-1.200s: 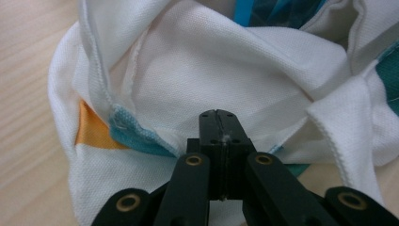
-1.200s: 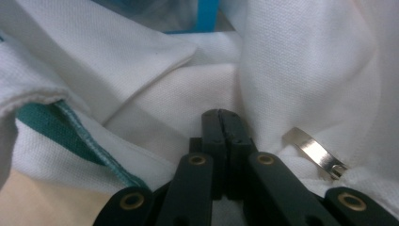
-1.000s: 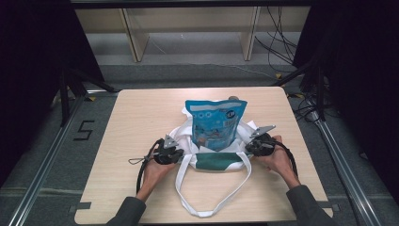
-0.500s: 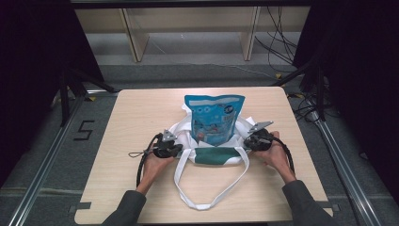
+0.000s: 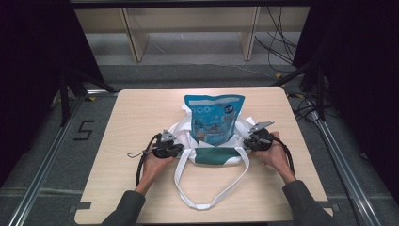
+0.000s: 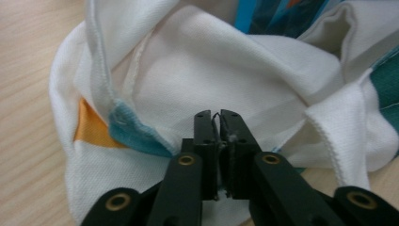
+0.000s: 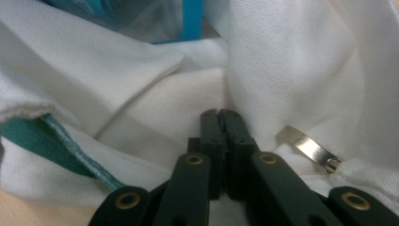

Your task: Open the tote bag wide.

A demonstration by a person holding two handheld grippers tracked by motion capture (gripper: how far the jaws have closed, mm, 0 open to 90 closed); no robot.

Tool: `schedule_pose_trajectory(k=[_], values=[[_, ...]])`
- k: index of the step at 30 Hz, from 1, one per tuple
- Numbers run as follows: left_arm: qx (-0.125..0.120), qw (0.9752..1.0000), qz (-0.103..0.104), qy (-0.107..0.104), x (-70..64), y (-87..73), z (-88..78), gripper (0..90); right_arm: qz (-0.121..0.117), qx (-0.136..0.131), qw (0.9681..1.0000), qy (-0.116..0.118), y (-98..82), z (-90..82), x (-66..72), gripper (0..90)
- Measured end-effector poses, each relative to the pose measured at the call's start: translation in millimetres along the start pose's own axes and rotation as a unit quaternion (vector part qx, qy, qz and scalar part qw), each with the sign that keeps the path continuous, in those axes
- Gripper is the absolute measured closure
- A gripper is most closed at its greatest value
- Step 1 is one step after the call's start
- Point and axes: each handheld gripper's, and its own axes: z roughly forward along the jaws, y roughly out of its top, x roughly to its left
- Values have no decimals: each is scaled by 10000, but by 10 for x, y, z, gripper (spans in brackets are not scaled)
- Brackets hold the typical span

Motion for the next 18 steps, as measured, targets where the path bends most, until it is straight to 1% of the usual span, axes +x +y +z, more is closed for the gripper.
schedule_pose_trajectory(k=[1, 2, 3, 4, 5, 6, 7, 8, 9, 10, 11, 12, 13, 14, 15, 16, 17, 18], values=[[-7, 10000, -10, -53, -5, 9, -8, 817, 78, -66, 9999, 65, 9, -11, -2, 825], [-80, 9999, -105, -64, -19, 19, -14, 786, 129, -94, 9998, 109, 21, -45, -6, 811], [-51, 9998, -141, -118, -18, 49, -51, 758, 208, -169, 9995, 183, 39, -90, -2, 803], [-90, 9997, -193, -105, -22, 72, -71, 720, 124, -291, 9994, 117, 54, -138, -19, 791], [-115, 9995, -225, -163, -18, 109, -105, 685, 84, -426, 9990, 142, 65, -164, -25, 779], [-182, 9995, -201, -175, -19, 151, -153, 660, 161, -482, 9986, 166, 78, -220, -28, 767], [-200, 9995, -161, -193, -13, 173, -183, 629, 178, -598, 9977, 259, 89, -289, -39, 759], [-234, 9991, -227, -276, -16, 199, -221, 599, 196, -653, 9974, 246, 94, -324, -49, 750], [-272, 9984, -267, -406, -18, 220, -253, 576, 58, -721, 9972, 176, 96, -364, -74, 743], [-371, 9974, -376, -484, -44, 237, -267, 557, 158, -818, 9964, 171, 96, -399, -67, 732], [-363, 9981, -253, -434, -51, 248, -293, 553, 137, -880, 9959, 175, 98, -438, -82, 715], [-301, 9987, -181, -381, -58, 253, -317, 534, 228, -928, 9952, 208, 102, -483, -81, 696], [-292, 9986, -228, -373, -70, 253, -324, 514, 245, -1071, 9938, 197, 100, -521, -81, 675], [-373, 9985, -258, -303, -88, 251, -327, 502, 246, -1086, 9936, 216, 101, -550, -73, 655], [-378, 9984, -270, -310, -88, 250, -342, 493, 229, -1125, 9932, 194, 100, -577, -56, 645], [-360, 9987, -250, -260, -84, 248, -362, 479, 241, -1135, 9931, 187, 98, -597, -29, 625], [-431, 9981, -344, -279, -85, 248, -375, 460, 129, -1156, 9931, 143, 105, -617, -35, 603], [-473, 9968, -542, -355, -91, 249, -400, 434, 190, -1232, 9922, 78, 105, -625, -10, 589]])
